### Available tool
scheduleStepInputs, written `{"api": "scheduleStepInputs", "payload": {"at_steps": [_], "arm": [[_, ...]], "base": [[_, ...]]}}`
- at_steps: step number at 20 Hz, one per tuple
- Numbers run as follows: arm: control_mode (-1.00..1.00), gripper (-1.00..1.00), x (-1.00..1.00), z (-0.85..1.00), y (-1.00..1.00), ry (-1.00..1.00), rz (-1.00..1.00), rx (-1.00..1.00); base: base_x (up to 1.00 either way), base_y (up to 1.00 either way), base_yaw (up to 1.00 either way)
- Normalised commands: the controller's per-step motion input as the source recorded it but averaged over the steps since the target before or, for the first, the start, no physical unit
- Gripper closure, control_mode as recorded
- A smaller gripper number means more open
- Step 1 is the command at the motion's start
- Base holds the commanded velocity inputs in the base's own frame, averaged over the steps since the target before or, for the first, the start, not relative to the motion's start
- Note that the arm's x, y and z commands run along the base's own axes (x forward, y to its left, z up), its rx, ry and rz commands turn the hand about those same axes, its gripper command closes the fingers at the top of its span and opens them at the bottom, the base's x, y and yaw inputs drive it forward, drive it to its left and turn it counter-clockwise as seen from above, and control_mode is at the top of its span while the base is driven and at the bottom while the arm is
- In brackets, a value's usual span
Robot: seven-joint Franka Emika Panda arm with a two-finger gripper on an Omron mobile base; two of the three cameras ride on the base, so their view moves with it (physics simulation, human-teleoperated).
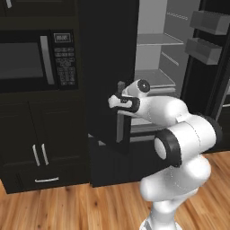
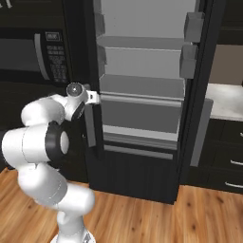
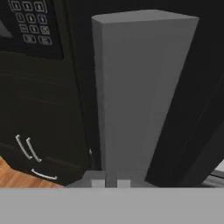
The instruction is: Place one of the steaks on the plate and the other in the bowl. Then place the bowl in the fridge.
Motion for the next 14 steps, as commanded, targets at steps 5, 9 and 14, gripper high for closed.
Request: {"api": "scheduleStepInputs", "payload": {"at_steps": [5,9,14], "arm": [[-1.0,1.0,-0.79,0.29,1.0,0.16,0.11,-0.05],[-1.0,1.0,-0.58,0.26,0.88,0.16,0.11,-0.04],[-1.0,-1.0,-0.6,0.29,0.34,0.02,0.03,-0.03]], "base": [[0.0,0.0,0.0],[0.0,0.0,0.0],[0.0,0.0,0.0]]}}
